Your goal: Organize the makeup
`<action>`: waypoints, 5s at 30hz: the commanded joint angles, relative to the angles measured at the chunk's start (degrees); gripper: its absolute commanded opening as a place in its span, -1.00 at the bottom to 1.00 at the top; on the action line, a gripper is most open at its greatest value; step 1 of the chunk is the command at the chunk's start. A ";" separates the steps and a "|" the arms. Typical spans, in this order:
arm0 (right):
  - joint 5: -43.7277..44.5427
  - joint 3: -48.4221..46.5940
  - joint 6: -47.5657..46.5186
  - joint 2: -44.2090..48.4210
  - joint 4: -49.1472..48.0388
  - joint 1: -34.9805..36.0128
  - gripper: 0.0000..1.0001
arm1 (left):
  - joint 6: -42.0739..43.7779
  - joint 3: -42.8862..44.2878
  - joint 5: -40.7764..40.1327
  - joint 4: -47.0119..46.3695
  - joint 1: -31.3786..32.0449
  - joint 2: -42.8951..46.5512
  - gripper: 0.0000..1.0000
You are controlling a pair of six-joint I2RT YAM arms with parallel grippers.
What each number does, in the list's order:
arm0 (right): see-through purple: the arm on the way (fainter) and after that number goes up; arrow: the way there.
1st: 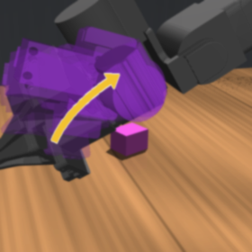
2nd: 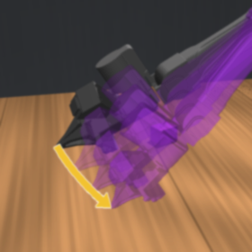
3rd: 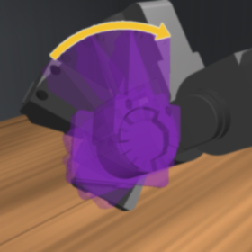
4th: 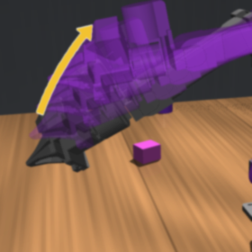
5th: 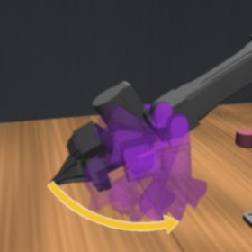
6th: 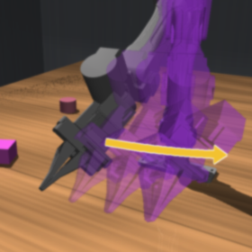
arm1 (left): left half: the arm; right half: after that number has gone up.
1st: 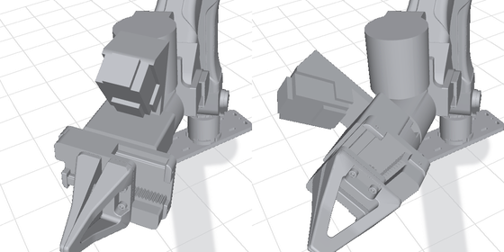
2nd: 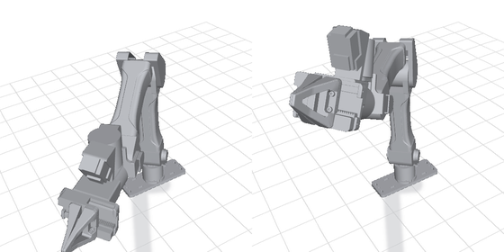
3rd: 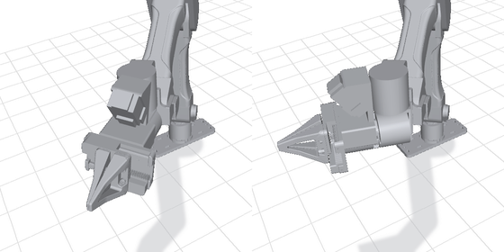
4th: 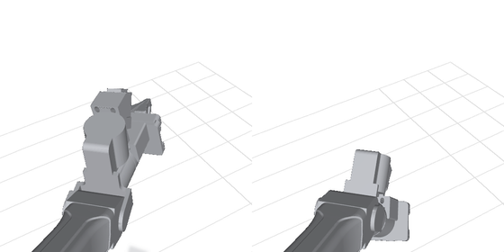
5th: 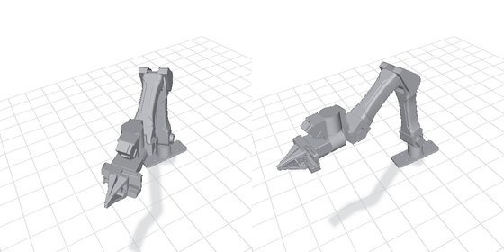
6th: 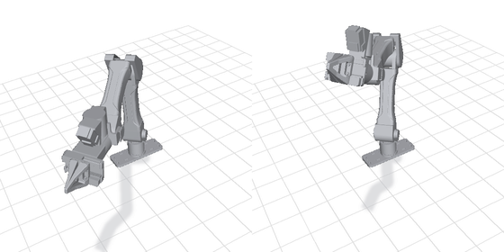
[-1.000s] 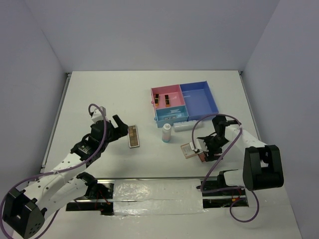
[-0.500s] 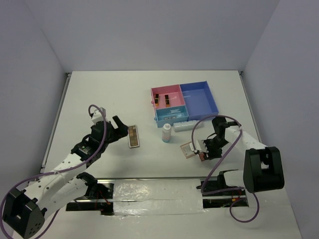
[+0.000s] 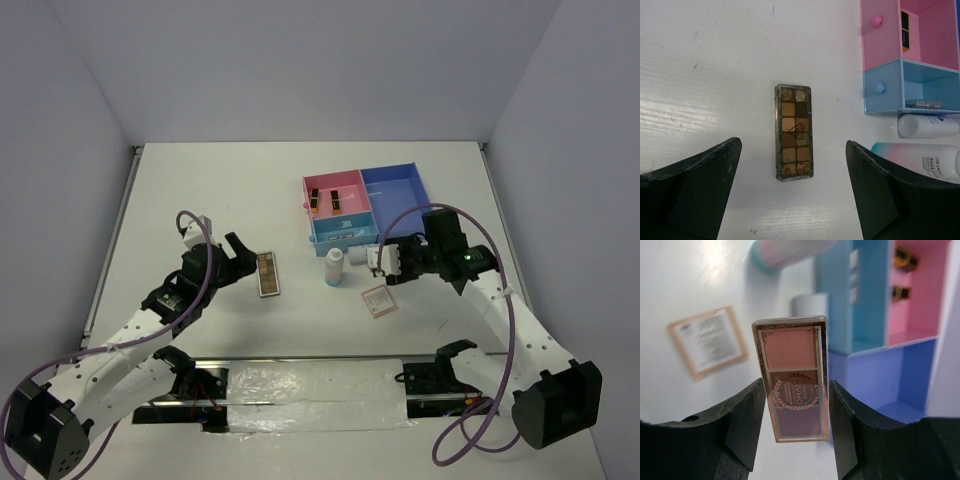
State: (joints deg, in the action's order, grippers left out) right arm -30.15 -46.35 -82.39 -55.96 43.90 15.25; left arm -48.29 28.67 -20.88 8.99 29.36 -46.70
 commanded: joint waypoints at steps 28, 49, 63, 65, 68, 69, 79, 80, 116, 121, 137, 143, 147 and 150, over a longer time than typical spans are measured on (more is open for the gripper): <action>12.40 -3.31 17.97 -28.41 -54.27 13.06 -0.66 | -2.16 -1.95 0.67 -3.54 -0.36 0.38 0.95; 13.63 -5.51 17.26 -31.84 -51.11 11.83 0.71 | -0.75 -0.36 4.80 -7.06 -0.36 -5.50 0.95; -2.44 -24.66 28.15 -24.20 -17.11 1.99 0.99 | 0.13 6.65 8.05 -3.11 -0.19 -20.69 0.33; -5.09 -24.49 29.91 -21.13 -14.64 0.23 0.99 | 0.30 8.15 7.70 -1.79 0.08 -22.99 0.54; -5.01 -20.46 32.73 -14.73 -15.77 -0.65 0.99 | 1.36 11.75 7.26 0.75 0.69 -27.82 0.81; -4.57 -18.01 34.56 -13.22 -16.38 -0.83 0.99 | 1.88 13.68 7.09 2.15 0.78 -30.36 0.84; -4.82 -9.03 42.22 -2.75 -20.34 -6.54 0.99 | 1.97 25.11 3.14 11.47 3.15 -44.26 0.83; -5.00 -8.85 43.01 -2.22 -20.69 -7.15 0.99 | 1.89 25.99 2.61 13.40 3.42 -46.27 0.83; -8.87 -6.04 47.15 4.64 -21.40 -11.99 0.99 | 36.67 41.20 25.34 -4.77 3.16 -40.13 -1.00; -8.87 -5.77 47.23 4.81 -21.58 -12.43 0.99 | 53.37 48.05 29.32 -4.96 3.24 -45.49 -1.00; -9.05 -5.25 48.46 5.78 -21.22 -14.72 0.99 | 56.03 56.15 51.10 -16.63 3.95 -57.80 -0.94; -9.40 -5.07 49.08 5.78 -21.40 -17.53 0.99 | 53.92 62.81 60.95 -10.07 3.86 -63.59 -0.81; -9.57 -4.81 49.17 5.78 -21.40 -17.97 0.99 | 55.93 68.79 69.37 0.82 2.55 -67.90 -0.79; -9.84 -4.72 49.25 5.69 -21.31 -18.15 0.99 | 55.59 69.42 72.73 1.55 0.88 -69.40 -0.73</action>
State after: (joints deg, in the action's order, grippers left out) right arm -38.59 -51.51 -34.00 -51.22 23.59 -2.39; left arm 5.93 95.44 42.70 7.44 32.32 -115.22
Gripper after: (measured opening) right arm 0.994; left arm 0.645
